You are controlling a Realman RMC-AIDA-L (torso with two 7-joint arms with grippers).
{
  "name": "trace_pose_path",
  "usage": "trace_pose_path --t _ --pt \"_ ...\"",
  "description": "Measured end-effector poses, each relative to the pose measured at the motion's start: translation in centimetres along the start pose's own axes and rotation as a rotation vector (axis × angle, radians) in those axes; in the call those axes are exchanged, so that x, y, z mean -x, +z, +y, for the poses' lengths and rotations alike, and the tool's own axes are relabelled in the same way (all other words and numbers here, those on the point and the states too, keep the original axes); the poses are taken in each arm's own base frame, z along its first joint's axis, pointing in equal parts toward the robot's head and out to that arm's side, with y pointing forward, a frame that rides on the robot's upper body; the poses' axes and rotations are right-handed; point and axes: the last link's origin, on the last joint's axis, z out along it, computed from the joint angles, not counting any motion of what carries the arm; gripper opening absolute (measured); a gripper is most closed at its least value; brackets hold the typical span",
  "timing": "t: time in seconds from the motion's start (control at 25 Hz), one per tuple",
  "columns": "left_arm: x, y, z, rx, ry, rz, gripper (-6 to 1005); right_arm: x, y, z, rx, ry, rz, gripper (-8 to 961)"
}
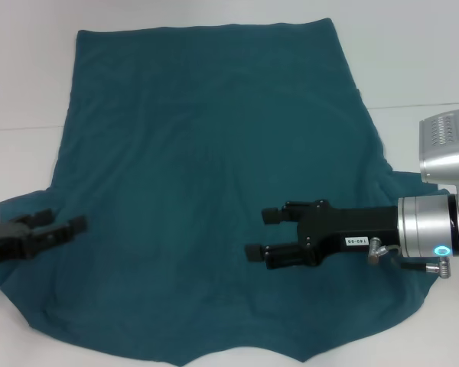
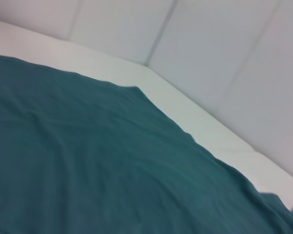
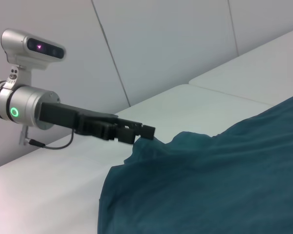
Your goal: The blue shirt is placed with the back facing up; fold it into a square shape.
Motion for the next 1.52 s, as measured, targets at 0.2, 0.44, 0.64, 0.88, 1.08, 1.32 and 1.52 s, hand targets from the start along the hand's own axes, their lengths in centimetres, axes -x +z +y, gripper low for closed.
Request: trace_pose_path --t 0.2,0.44,0.64,0.88,1.08,1.32,1.52 --pt "-0.2 -1.3 -1.2 -0.068 -0.052 0.015 893 0.2 0.1 0.0 0.0 -0.001 -0.006 914" --pt "0.3 -2.5 -3.1 -0.2 -0.107 0.03 885 0.3 0.1 0.0 -0.001 -0.002 -0.009 914" --pt "0.8 -3.2 -4.4 -0.301 -0.132 0.041 880 0.3 0.1 -0.1 -0.004 -0.001 -0.01 914" --pt "1.2 -3.5 -5.1 -0.355 -0.13 0.016 872 0.4 0.0 -0.2 -0.01 0.002 -0.019 914" --pt "1.5 -3.5 -5.1 -0.359 -0.123 -0.013 867 0.4 0.0 -0.2 -0.01 0.003 -0.021 913" --pt "1.9 -2.9 -4.9 -0.344 -0.106 -0.059 859 0.5 0.0 -0.2 -0.013 0.008 -0.026 913" --pt "1.8 -2.6 -4.7 -0.335 -0.102 -0.064 853 0.6 -0.2 -0.4 -0.021 0.017 -0.036 913"
